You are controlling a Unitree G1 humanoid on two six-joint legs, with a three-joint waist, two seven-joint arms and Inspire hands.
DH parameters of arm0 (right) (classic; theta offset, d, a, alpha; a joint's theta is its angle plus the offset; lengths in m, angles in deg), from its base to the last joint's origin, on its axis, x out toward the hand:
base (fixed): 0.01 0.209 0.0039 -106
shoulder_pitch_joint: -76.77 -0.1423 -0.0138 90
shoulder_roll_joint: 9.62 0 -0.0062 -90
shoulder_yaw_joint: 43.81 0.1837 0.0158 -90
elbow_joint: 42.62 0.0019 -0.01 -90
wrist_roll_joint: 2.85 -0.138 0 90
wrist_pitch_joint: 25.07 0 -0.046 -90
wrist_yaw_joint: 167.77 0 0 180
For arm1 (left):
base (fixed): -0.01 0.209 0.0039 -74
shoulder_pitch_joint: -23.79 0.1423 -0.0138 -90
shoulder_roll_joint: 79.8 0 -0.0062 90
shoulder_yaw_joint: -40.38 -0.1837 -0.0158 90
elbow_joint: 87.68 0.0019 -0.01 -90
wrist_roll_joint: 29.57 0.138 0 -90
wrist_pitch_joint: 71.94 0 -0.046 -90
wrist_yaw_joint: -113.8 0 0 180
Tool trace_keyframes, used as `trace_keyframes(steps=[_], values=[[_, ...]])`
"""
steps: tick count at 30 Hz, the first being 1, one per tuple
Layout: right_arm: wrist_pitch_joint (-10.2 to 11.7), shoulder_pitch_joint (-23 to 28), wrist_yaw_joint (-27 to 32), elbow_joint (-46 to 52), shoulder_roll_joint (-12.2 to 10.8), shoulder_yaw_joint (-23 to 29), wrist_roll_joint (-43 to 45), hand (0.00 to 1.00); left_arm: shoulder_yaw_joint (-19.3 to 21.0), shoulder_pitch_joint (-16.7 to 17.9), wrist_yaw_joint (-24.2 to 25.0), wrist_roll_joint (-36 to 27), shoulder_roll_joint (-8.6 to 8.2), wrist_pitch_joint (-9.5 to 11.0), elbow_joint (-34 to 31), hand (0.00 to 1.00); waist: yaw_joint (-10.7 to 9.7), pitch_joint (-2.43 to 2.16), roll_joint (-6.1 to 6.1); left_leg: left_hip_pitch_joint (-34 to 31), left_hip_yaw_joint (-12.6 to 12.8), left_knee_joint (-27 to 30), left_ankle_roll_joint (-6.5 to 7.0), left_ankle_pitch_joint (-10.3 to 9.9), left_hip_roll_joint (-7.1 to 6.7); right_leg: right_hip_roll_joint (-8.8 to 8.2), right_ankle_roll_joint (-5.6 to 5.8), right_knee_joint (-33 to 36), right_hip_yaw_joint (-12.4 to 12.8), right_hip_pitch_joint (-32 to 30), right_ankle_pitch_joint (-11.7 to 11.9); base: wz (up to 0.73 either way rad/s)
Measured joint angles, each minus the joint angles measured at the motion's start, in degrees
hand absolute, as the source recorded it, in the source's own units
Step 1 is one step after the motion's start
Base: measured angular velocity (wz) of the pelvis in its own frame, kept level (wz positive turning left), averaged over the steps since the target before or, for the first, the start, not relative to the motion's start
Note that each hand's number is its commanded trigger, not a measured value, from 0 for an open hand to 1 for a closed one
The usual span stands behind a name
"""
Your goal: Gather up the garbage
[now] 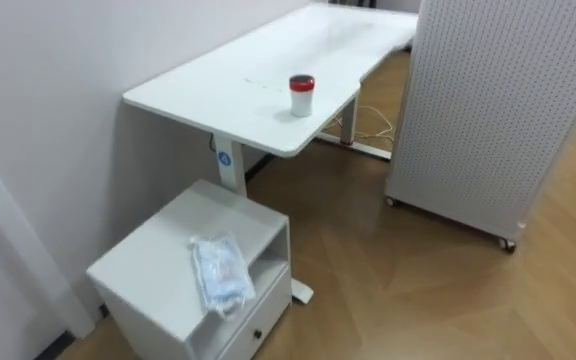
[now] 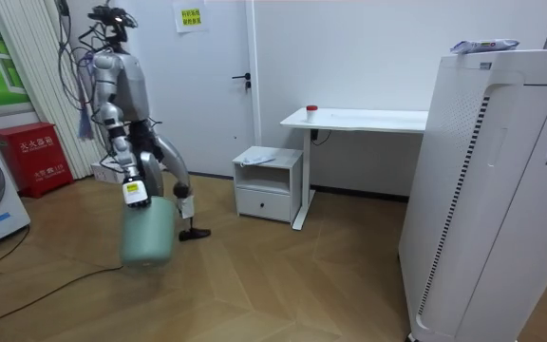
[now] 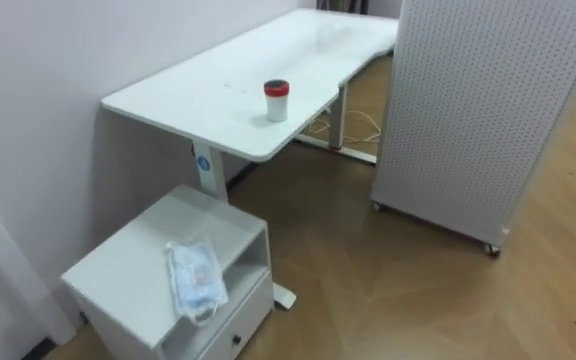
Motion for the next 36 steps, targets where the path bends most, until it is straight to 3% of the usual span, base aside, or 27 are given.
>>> trace_keyframes(steps=[1,2,4,5,6,7,8,9,11,12,14,15,16,17,18,19,21,22,27,31,36], values=[[0.3,-0.1,0.0,0.3,0.1,-0.1,-0.1,1.00,0.0,-0.5,0.0,-1.1,0.05,0.8,0.0,0.00,0.2,-0.34,0.02,-0.3,1.1,1.2,0.24,-2.4,-0.02,-0.59,0.11,0.1,0.9,0.8,-0.9,-0.21],[0.3,-0.3,0.0,0.4,0.2,-0.1,-0.3,1.00,0.0,-1.0,0.0,-1.7,0.06,1.0,0.1,0.00,0.3,-0.50,-0.19,-0.1,1.7,1.5,0.36,-3.4,-0.30,-1.15,0.62,1.2,0.8,0.6,-1.5,-0.13],[0.4,-0.9,0.9,0.6,0.3,-0.1,-1.0,1.00,0.0,-2.9,-0.2,-3.0,0.14,2.0,0.0,0.00,0.3,-0.56,-0.56,1.8,2.8,2.0,1.21,-5.8,-1.61,-3.38,3.34,11.5,-0.2,-2.8,-2.6,-0.02],[0.4,-0.9,1.3,0.8,0.3,-0.1,-1.0,1.00,0.0,-3.3,-0.2,-3.1,0.28,2.1,0.0,0.00,0.3,-0.71,-0.82,2.3,3.1,2.0,1.38,-6.2,-2.02,-4.20,4.09,15.1,-1.2,-4.3,-2.3,0.05],[1.0,-0.9,1.8,1.0,0.4,-0.1,-1.0,1.00,0.0,-4.1,-0.4,-3.1,0.61,2.3,-0.1,0.00,0.3,-0.76,-1.12,3.5,4.1,2.2,1.73,-7.5,-2.17,-5.69,6.62,22.1,-2.9,-6.9,-0.5,0.03],[1.0,-1.1,2.3,1.1,0.5,-0.1,-1.1,1.00,0.0,-4.8,-1.2,-3.1,0.80,2.4,0.2,0.00,0.5,-0.69,-1.27,5.3,4.4,1.9,1.68,-8.8,-2.23,-6.54,7.97,28.1,-3.6,-8.9,3.0,0.00],[1.0,-1.6,2.4,1.4,0.5,0.0,-1.2,1.00,0.0,-4.9,-1.6,-3.1,0.88,2.4,0.3,0.00,0.5,-0.71,-1.17,6.3,4.3,1.7,1.71,-9.3,-2.11,-6.81,7.97,30.4,-4.2,-9.5,5.5,0.00],[1.1,-1.6,2.6,1.9,0.4,0.0,-2.0,1.00,-0.4,-5.3,-2.5,-3.0,1.15,2.5,0.3,0.00,0.4,-0.69,-0.28,8.1,3.3,1.2,1.43,-10.3,-1.74,-6.66,7.50,33.9,-5.4,-10.6,10.0,-0.15],[1.6,-2.2,2.9,2.3,0.1,0.0,-3.6,1.00,-0.9,-5.5,-3.9,-3.1,1.57,2.7,0.1,0.00,0.7,-0.76,-0.23,9.8,2.9,-0.4,1.10,-10.9,-1.08,-6.71,6.13,37.3,-5.9,-15.0,8.3,-0.20],[2.2,-2.4,3.1,3.0,0.3,0.0,-5.4,1.00,-0.9,-5.6,-4.7,-3.0,1.53,2.8,0.1,0.00,0.7,-0.39,0.18,10.2,0.7,-0.6,0.69,-11.2,-0.77,-6.39,5.02,37.3,-6.4,-18.4,5.6,0.06],[3.0,-2.2,4.0,3.8,0.2,-0.1,-8.9,1.00,-1.1,-6.8,-5.8,-3.7,1.59,3.2,-0.1,0.00,-0.1,-0.21,0.96,10.7,-2.0,-1.0,0.07,-11.5,0.47,-5.62,4.87,30.3,-7.2,-22.2,4.2,0.39],[3.5,-1.6,4.3,3.6,0.1,-0.6,-11.3,1.00,-2.1,-7.5,-6.8,-4.2,1.69,3.5,-0.5,0.00,-0.5,-0.21,0.94,11.2,-2.8,-1.7,-0.44,-11.3,1.08,-5.58,5.08,22.1,-7.0,-23.0,4.5,0.63],[4.2,-1.0,4.8,3.3,-0.1,-0.9,-13.6,1.00,-2.5,-7.5,-8.0,-4.3,1.63,4.4,-1.2,0.00,-0.8,-0.18,0.45,12.2,-2.9,-2.7,-1.09,-11.3,1.12,-5.82,5.44,12.3,-6.1,-23.0,6.4,0.58],[4.8,-0.7,4.9,3.2,-0.1,-0.9,-14.6,1.00,-2.5,-7.5,-8.5,-4.2,1.47,4.9,-1.5,0.00,-0.9,-0.07,0.31,12.4,-3.1,-2.8,-1.55,-11.6,1.12,-5.94,6.28,8.6,-5.4,-23.0,10.6,0.55],[5.9,-0.2,5.0,2.4,-0.2,-0.9,-16.5,1.00,-2.6,-7.2,-9.4,-4.2,0.85,5.6,-1.8,0.00,-1.5,-0.93,0.89,12.7,-4.4,-3.1,-2.39,-12.0,1.61,-5.24,5.25,6.3,-5.8,-21.6,12.3,0.35],[6.6,-0.2,4.9,2.1,-0.3,-1.0,-17.7,1.00,-2.6,-7.1,-10.4,-4.2,0.50,6.8,-2.3,0.00,-0.9,-1.01,1.86,13.4,-5.0,-4.3,-3.29,-12.0,2.41,-3.51,4.70,3.5,-6.1,-20.1,12.8,0.23],[8.0,-0.3,4.7,2.0,-0.4,-1.9,-18.2,1.00,-2.5,-6.6,-12.6,-4.4,0.49,8.4,-2.3,0.00,-0.3,-0.80,2.22,14.8,-5.1,-6.6,-4.28,-11.3,3.10,-2.28,3.98,1.6,-6.1,-19.0,13.3,-0.07],[8.9,-0.8,4.8,1.9,-0.4,-2.6,-18.2,1.00,-2.5,-6.7,-14.2,-5.7,0.50,9.2,-2.3,0.00,-0.1,-0.91,2.39,14.8,-5.4,-7.2,-4.74,-11.0,3.32,-1.92,3.75,1.5,-6.0,-19.0,13.3,-0.08],[10.5,-4.3,3.6,1.3,-0.3,-4.9,-18.2,1.00,-2.6,-7.6,-16.6,-8.6,0.47,11.8,-2.2,0.00,0.1,-0.40,1.91,14.6,-5.9,-7.1,-4.95,-10.9,4.26,-1.37,3.57,1.5,-5.9,-19.1,13.3,-0.02],[11.5,-8.2,1.5,0.6,-0.6,-5.6,-19.2,1.00,-4.6,-10.7,-17.8,-9.0,0.64,13.1,-1.9,0.00,-0.1,0.25,0.93,11.4,-6.0,-5.8,-4.97,-10.9,4.00,-1.73,3.56,1.7,-7.7,-21.3,13.3,0.16],[12.2,-12.5,0.8,-2.2,-1.1,-5.8,-20.7,1.00,-5.4,-15.5,-18.7,-9.1,0.70,13.5,-1.0,0.00,0.3,0.41,0.68,5.5,-5.9,-3.0,-4.92,-11.0,3.85,-2.81,3.56,2.7,-8.9,-25.8,13.3,0.20]])
